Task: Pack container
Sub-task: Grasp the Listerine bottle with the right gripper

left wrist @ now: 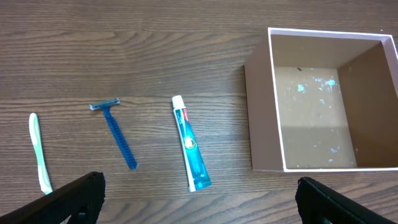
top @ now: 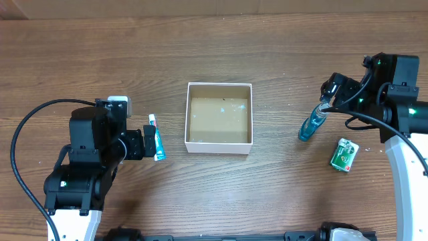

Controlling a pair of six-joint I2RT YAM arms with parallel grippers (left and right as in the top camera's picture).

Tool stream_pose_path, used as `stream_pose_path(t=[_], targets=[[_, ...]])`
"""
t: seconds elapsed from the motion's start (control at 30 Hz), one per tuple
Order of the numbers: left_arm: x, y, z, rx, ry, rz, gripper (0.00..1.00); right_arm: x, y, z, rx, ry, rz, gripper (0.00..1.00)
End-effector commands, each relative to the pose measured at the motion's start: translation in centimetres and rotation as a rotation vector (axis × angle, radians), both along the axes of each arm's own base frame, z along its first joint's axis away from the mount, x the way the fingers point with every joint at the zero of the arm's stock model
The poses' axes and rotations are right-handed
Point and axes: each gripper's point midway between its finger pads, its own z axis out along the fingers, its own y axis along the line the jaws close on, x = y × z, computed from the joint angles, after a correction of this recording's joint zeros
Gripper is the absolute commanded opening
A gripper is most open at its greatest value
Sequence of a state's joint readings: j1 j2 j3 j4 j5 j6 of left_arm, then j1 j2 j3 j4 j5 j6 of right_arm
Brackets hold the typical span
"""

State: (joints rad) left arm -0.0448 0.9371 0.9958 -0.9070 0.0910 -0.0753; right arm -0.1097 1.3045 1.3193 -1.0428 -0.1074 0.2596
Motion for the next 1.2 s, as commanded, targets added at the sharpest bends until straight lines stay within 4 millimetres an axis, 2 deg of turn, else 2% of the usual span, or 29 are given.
stream_pose_path(t=[0.0, 0.23, 0.47, 0.63, 0.83, 0.97, 1.03, 1.17], targets=[[0.2, -0.2, 1.4, -0.022, -0.032, 0.002, 1.0, -0.1, -0.7, 0.5, -0.012, 0.01, -0.054, 1.0], [0.3, -0.2, 1.4, -0.022, -0.034, 0.002, 1.0, 0.4, -0.4, -7.0, 0.005, 0.284, -0.037, 1.0], [0.4, -0.2, 1.4, -0.022, -0.038, 0.002, 1.0, -0.1, 0.1, -10.6, 0.013, 0.426, -0.021, 1.0], [0.4, -0.2, 1.4, -0.022, -0.038, 0.002, 1.0, -0.2, 2.0, -11.5, -0.025, 0.46, 0.034, 0.95], [0.4, -0.1, 1.4, -0.019, -0.038, 0.005, 1.0, -0.2, 1.8, -11.5, -0.053, 0.459, 0.011, 0.91], [0.4, -0.1, 1.4, -0.019, -0.037, 0.005, 1.0, -0.1, 1.5, -11.5, -0.063, 0.459, -0.008, 0.8], [0.4, -0.1, 1.4, -0.019, -0.037, 0.005, 1.0, -0.1, 1.3, -11.5, -0.07, 0.46, -0.017, 0.71], [0.4, -0.1, 1.4, -0.019, -0.036, 0.005, 1.0, -0.1, 1.3, -11.6, -0.069, 0.462, -0.019, 0.61]])
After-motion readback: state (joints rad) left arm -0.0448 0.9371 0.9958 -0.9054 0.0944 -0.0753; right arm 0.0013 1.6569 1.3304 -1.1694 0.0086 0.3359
